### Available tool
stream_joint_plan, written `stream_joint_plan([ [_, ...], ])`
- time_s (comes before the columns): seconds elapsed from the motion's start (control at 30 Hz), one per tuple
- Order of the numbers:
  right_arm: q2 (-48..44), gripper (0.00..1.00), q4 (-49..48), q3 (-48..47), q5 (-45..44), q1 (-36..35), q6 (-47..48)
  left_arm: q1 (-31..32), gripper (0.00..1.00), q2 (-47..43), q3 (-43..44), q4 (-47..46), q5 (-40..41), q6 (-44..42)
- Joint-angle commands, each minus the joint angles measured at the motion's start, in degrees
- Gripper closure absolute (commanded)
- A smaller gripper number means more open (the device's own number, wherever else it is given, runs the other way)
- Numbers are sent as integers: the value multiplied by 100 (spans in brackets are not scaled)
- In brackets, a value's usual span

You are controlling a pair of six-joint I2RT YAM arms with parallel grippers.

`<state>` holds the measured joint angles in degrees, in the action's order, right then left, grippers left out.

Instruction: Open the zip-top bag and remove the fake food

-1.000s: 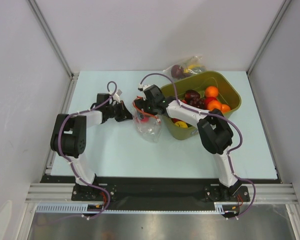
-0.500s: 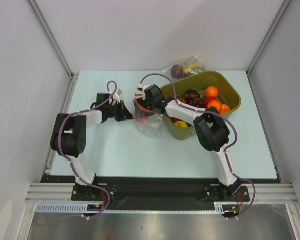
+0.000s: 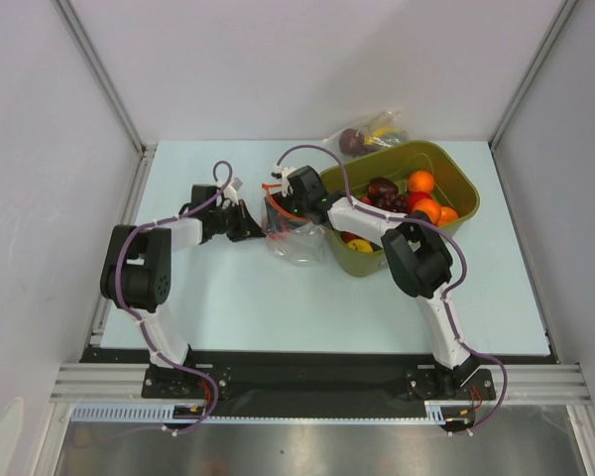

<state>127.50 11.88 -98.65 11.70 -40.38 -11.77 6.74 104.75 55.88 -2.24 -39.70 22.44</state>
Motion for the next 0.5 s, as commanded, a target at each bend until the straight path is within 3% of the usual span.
stream_joint_plan([
  [0.0, -120, 62, -72, 56, 17, -31, -36, 64, 100, -25, 213, 179, -47, -222],
  [0.13, -576, 64, 139, 171, -352, 4, -45, -15, 100, -148, 283, 470, 383, -126],
  [0.47, -1148, 63, 1272, 153, -713, -66, -27, -244, 100, -288, 380, 558, 604, 42],
])
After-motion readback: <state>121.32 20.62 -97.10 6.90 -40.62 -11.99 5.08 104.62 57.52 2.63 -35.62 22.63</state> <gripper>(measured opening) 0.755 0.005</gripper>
